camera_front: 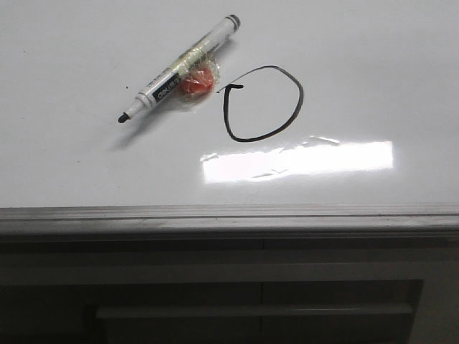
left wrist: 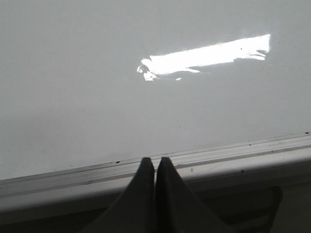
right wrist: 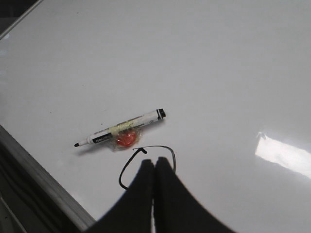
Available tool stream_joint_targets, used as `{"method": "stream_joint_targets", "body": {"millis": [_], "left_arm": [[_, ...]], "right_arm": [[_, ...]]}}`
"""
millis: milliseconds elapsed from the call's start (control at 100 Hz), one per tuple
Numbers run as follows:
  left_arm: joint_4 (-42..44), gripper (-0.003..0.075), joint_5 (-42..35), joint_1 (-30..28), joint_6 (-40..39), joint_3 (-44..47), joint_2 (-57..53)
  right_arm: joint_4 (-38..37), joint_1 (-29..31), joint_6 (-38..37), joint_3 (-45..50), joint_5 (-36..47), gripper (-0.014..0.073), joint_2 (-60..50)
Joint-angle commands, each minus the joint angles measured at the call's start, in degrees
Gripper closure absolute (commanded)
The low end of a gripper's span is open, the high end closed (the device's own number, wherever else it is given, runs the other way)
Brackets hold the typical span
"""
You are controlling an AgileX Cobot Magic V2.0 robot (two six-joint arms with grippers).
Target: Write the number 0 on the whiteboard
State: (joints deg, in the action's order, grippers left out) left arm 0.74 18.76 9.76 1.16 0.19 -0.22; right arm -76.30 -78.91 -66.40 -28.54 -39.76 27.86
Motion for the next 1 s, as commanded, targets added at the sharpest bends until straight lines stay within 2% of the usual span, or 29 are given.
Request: {"method": "stream_joint_targets", "body": {"millis": [0, 510, 880, 990], "left_arm": [[-0.74, 0.0740, -2.80, -0.22, 0.05, 1.80, -1.65], [-0.74, 0.0740, -2.80, -0.22, 0.05, 1.80, -1.65], [-0.74, 0.0740, -2.80, -0.22, 0.05, 1.80, -1.65], [-0.74, 0.0740, -2.80, -0.22, 0.05, 1.80, -1.65]], "right_arm": [[-3.52, 0.02, 0.02, -1.43, 1.05, 0.0662, 0.13], [-3.52, 0.02, 0.02, -1.20, -0.68, 0.0662, 0.13], [-4.89, 0.10, 0.02, 2.57, -2.40, 0.0662, 0.13], [0.99, 3.38, 2.74, 2.57, -2.05, 0.0662, 0.13]]}}
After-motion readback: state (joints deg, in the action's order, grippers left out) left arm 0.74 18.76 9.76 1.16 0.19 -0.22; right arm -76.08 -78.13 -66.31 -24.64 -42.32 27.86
